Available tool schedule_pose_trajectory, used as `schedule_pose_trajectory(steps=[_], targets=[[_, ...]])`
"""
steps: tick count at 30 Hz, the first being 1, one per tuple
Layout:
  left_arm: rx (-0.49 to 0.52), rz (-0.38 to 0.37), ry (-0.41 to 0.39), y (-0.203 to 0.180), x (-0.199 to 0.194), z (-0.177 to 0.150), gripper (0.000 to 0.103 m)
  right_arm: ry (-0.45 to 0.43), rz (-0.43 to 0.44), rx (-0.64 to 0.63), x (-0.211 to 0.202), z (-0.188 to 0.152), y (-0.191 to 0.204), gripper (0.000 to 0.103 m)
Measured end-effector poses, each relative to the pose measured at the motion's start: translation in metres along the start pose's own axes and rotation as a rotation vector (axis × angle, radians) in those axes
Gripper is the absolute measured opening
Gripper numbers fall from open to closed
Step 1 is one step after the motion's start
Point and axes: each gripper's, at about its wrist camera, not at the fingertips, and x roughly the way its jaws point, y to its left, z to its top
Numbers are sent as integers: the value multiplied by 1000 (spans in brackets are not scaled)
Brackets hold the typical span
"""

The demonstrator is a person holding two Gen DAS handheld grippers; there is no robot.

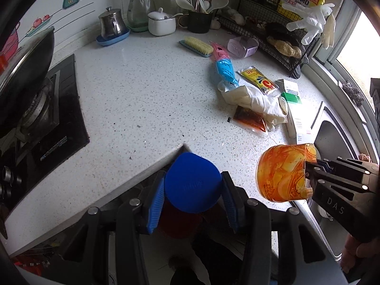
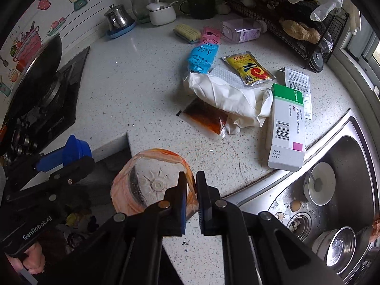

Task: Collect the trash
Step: 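Grasp the orange plastic cup with the right gripper while the left gripper holds the blue cap, then carry the blue cap and orange cup down over the red bucket with both grippers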

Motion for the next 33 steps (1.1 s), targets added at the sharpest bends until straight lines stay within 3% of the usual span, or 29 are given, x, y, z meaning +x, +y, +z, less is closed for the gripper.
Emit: schedule_pose_trajectory(steps=[10, 15, 24, 33], targets=[[-31, 33, -45, 46, -57, -72, 43, -70, -20, -39, -35, -52, 66, 7], [-25, 31, -23, 64, -57, -108, 43, -76, -56, -43, -36, -84, 87, 7], [-35, 59, 94, 95, 0, -168, 43, 56, -56, -32, 35, -139, 109, 7], [-103, 33, 146, 122, 112, -213, 43, 139, -50, -56, 155, -160, 102, 7]])
